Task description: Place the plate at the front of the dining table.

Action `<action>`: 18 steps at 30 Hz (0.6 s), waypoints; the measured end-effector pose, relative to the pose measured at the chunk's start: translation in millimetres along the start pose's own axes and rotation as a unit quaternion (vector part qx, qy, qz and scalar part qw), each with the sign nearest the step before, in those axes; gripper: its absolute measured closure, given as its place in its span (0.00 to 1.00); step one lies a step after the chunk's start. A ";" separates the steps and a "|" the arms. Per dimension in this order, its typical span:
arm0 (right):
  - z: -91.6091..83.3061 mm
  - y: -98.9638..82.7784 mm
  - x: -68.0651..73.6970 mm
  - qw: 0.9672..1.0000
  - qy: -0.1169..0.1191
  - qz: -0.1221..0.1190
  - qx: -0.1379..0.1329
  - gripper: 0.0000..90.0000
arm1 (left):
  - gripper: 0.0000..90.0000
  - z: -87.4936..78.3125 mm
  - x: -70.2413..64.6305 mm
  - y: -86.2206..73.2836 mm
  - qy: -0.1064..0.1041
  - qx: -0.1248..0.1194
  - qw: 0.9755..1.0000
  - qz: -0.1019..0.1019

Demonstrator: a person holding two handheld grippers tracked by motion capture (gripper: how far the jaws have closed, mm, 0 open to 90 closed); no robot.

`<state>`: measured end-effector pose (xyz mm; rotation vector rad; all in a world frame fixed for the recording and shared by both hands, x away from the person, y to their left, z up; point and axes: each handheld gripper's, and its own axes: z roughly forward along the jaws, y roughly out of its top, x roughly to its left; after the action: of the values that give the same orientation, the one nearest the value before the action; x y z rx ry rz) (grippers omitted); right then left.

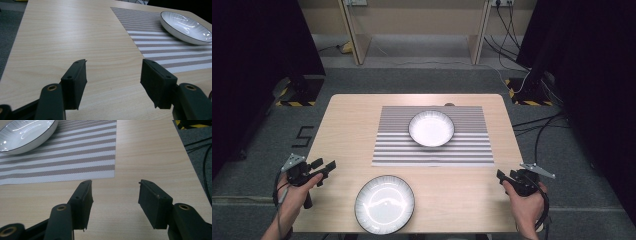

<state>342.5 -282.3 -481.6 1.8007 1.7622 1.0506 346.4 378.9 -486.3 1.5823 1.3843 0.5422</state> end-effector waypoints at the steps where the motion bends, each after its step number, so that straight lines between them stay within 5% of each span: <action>1: 0.0 -0.8 -1.0 1.000 -0.001 0.000 -0.001 0.50 | 0.41 -0.6 0.8 -0.7 0.001 0.000 1.000 -0.001; 18: -3.0 -13.1 -12.8 1.000 -0.015 0.004 -0.003 0.50 | 0.40 -2.4 9.1 -10.6 0.010 -0.001 1.000 -0.002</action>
<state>332.6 -293.8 -492.4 1.8123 1.7326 1.0257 341.3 387.4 -496.3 1.5759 1.4022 0.5576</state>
